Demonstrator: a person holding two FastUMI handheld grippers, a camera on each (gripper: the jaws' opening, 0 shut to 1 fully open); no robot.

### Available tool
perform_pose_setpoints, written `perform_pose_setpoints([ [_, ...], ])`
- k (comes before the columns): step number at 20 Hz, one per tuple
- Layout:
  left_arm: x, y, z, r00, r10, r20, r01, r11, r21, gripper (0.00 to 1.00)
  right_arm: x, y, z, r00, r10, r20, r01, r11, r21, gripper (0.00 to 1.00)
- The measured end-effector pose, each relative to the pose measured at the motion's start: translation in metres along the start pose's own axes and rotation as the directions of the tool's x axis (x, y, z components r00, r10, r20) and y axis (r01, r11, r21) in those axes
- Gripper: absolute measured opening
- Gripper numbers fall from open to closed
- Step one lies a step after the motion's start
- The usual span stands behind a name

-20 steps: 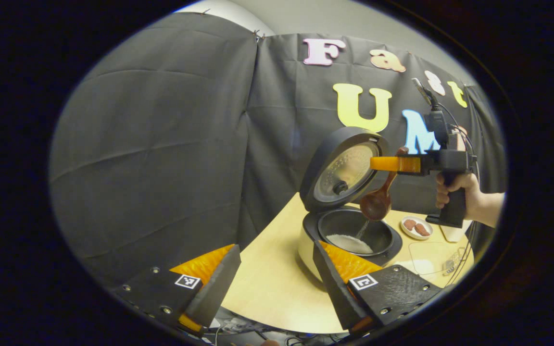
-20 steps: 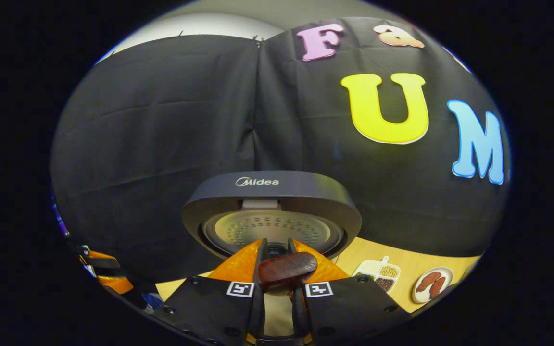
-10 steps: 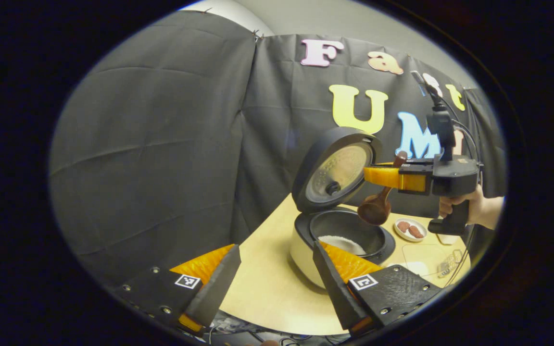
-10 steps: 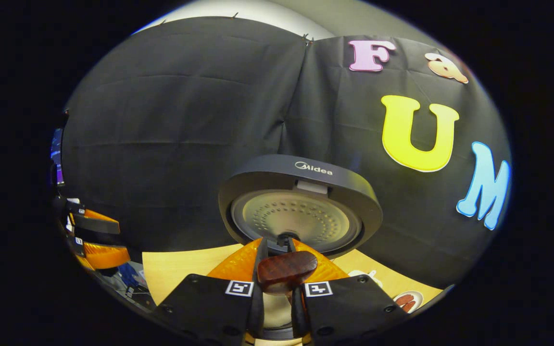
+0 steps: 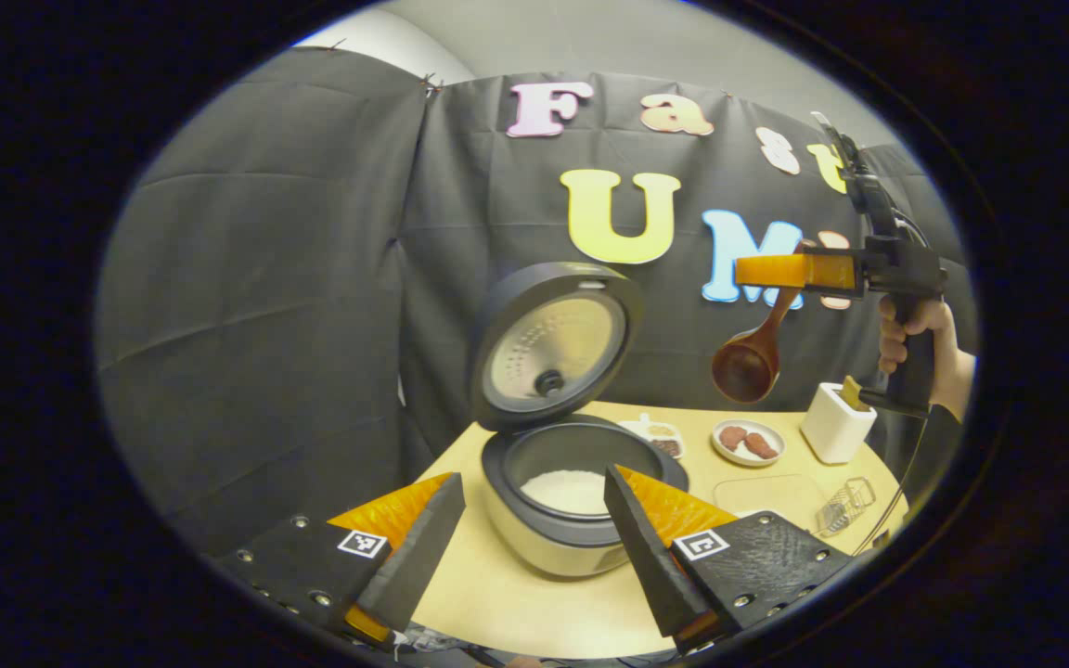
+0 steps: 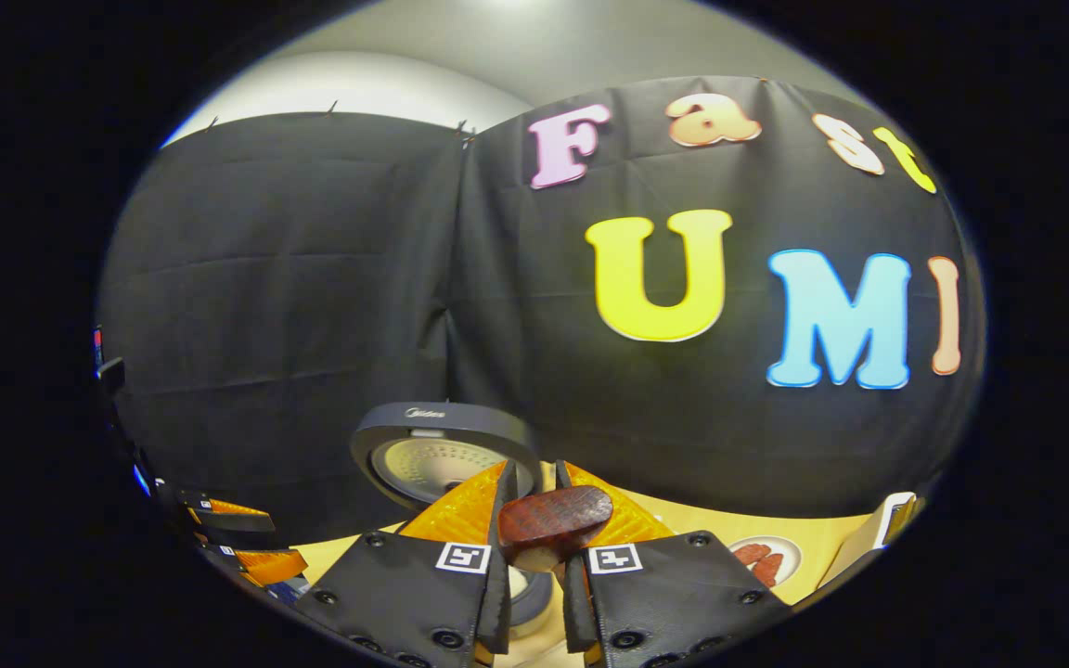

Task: Close the left gripper, press the button to open the rice cooker; take a wooden spoon from the chopstick holder with the right hand, scoop a spoonful of rice and pour it into the rice cooker, then put the wooden spoon back into the chopstick holder.

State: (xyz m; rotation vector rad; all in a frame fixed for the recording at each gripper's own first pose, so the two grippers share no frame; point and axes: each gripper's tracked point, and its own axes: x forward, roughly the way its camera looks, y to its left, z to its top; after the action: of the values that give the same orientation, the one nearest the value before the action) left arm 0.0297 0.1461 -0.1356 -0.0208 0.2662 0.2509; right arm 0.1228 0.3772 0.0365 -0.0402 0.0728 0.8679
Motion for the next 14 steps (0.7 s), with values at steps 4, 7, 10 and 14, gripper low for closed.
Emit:
perform_pose_setpoints([
  [4,0.010,-0.069,0.020,0.998,-0.059,0.017,0.059,0.998,-0.002,0.94,-0.062,-0.092,0.003,0.991,-0.137,0.008,0.137,0.990,0.031,0.20],
  [7,0.017,-0.113,0.030,0.995,-0.096,0.018,0.096,0.995,0.026,0.94,-0.112,-0.145,-0.002,0.973,-0.232,-0.004,0.231,0.966,0.113,0.24],
  [10,0.020,-0.155,0.037,0.992,-0.127,0.015,0.126,0.990,0.061,0.94,-0.153,-0.197,-0.019,0.953,-0.303,-0.027,0.301,0.927,0.225,0.21],
  [14,0.019,-0.211,0.035,0.991,-0.134,0.001,0.134,0.988,0.073,0.96,-0.191,-0.257,-0.047,0.937,-0.341,-0.077,0.344,0.857,0.384,0.21],
])
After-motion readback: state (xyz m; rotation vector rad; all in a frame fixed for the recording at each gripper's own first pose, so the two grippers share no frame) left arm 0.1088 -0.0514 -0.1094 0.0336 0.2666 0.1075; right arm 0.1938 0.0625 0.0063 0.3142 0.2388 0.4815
